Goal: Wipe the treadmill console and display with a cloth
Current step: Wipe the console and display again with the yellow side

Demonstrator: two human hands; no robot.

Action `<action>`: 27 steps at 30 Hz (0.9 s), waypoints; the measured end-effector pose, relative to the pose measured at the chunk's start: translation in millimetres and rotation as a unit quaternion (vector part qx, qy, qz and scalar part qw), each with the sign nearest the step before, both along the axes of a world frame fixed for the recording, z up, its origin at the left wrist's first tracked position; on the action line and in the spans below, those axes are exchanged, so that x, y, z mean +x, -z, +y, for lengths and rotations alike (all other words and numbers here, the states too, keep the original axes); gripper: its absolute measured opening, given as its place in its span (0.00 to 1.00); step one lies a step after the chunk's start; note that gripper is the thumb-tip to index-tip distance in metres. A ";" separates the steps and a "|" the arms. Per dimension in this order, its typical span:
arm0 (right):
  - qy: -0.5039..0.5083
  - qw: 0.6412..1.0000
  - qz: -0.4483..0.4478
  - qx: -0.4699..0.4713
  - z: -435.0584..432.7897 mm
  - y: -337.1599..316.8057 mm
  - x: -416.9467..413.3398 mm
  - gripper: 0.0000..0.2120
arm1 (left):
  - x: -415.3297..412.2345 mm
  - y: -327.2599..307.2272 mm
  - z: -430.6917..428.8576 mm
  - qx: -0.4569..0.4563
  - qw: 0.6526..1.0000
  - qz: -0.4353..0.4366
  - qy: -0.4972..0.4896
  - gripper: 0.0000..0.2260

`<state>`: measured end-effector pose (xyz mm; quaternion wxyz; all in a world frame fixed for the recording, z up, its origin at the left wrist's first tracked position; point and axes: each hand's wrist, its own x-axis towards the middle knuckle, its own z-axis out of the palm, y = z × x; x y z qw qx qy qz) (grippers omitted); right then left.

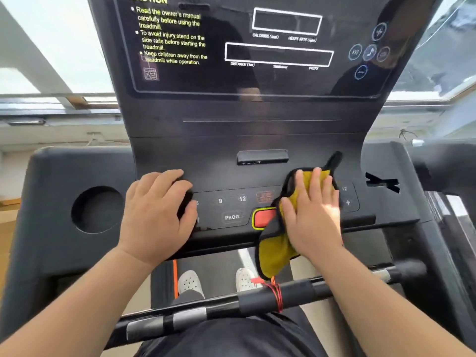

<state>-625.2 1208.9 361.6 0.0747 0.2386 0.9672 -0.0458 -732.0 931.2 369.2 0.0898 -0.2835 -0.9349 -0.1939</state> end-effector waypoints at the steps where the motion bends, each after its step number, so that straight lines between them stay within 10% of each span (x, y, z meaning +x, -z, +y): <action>1: -0.047 0.999 0.008 -0.003 -13.5 -0.6 -4.4 0.35 | 3.0 -1.8 4.3 -0.002 1.000 -0.005 -0.007 0.16; 8: -0.297 0.953 0.049 -0.023 -24.4 14.1 12.7 0.30 | 26.8 -3.4 53.1 -0.015 0.999 -0.025 -0.031 0.17; 19: -0.041 0.999 -0.010 0.013 154.4 6.5 29.4 0.41 | 47.6 7.7 125.7 -0.014 0.997 0.009 -0.079 0.17; 27: -0.330 0.943 0.045 -0.010 93.9 13.2 45.4 0.34 | 49.6 13.2 130.3 -0.035 0.994 0.021 -0.105 0.19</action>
